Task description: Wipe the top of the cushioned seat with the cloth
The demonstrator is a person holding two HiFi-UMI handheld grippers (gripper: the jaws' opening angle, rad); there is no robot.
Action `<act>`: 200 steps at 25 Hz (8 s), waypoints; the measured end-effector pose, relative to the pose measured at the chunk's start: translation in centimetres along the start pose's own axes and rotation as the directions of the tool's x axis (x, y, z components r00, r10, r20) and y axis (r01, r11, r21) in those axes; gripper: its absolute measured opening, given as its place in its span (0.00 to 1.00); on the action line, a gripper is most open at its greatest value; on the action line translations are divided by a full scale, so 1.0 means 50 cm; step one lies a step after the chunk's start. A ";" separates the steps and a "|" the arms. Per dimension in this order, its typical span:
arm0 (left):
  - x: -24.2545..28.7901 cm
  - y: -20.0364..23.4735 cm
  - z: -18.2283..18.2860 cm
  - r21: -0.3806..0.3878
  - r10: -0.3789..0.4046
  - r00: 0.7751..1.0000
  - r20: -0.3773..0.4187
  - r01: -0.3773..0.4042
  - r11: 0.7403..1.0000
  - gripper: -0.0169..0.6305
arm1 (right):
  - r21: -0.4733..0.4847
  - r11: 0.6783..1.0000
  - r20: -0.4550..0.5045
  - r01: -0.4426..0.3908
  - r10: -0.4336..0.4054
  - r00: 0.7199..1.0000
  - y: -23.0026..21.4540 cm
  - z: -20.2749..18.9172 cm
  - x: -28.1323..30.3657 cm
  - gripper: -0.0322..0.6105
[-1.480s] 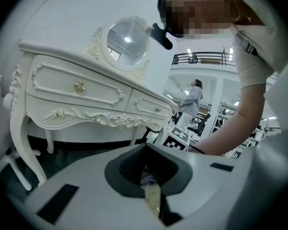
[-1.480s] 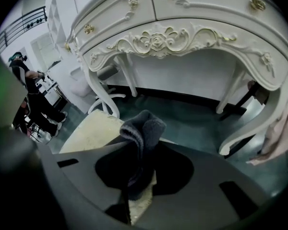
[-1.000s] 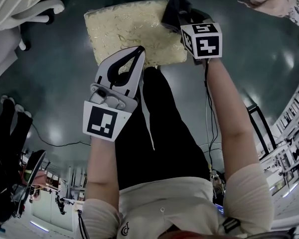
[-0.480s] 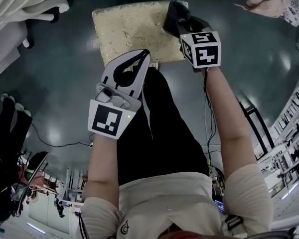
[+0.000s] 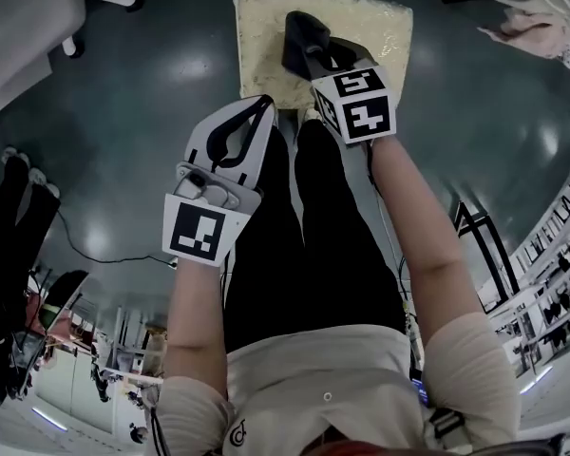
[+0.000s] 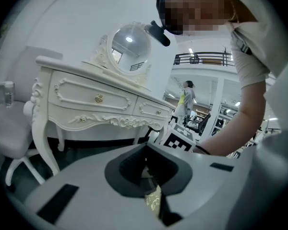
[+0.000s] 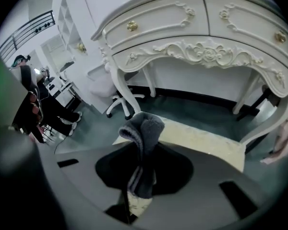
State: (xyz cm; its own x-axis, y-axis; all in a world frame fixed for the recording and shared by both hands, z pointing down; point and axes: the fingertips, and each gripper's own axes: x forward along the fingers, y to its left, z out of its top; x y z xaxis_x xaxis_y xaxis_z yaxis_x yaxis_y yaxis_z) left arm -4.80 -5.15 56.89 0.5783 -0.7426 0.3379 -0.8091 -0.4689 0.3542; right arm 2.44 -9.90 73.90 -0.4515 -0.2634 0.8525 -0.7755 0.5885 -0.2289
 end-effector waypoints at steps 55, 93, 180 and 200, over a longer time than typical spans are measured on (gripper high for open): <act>0.148 -0.169 -0.087 -0.010 -0.033 0.999 -0.023 0.032 0.999 0.05 | 0.005 0.996 -0.078 0.084 -0.084 0.993 -0.247 -0.191 -0.073 0.18; -0.151 -0.021 -0.131 0.066 0.089 0.992 -0.085 -0.084 0.994 0.05 | -0.036 0.992 -0.124 -0.119 0.114 0.986 0.192 -0.190 -0.006 0.17; -0.039 -0.329 0.357 0.209 -0.070 0.980 0.188 0.030 0.977 0.05 | 0.054 0.972 0.295 0.229 -0.234 0.926 -0.127 0.056 -0.647 0.17; -0.285 -0.316 0.792 0.416 0.031 0.937 0.349 -0.184 0.890 0.05 | -0.071 0.951 0.726 0.300 -0.157 0.670 0.121 0.444 -1.077 0.17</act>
State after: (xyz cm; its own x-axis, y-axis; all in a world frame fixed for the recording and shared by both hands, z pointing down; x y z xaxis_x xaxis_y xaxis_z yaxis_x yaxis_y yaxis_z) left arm -4.41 -6.09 11.97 0.4804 -0.8768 0.0232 -0.8704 -0.4798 -0.1100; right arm 12.26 -9.13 16.17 -0.5014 -0.8233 0.2661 -0.8415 0.5355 0.0711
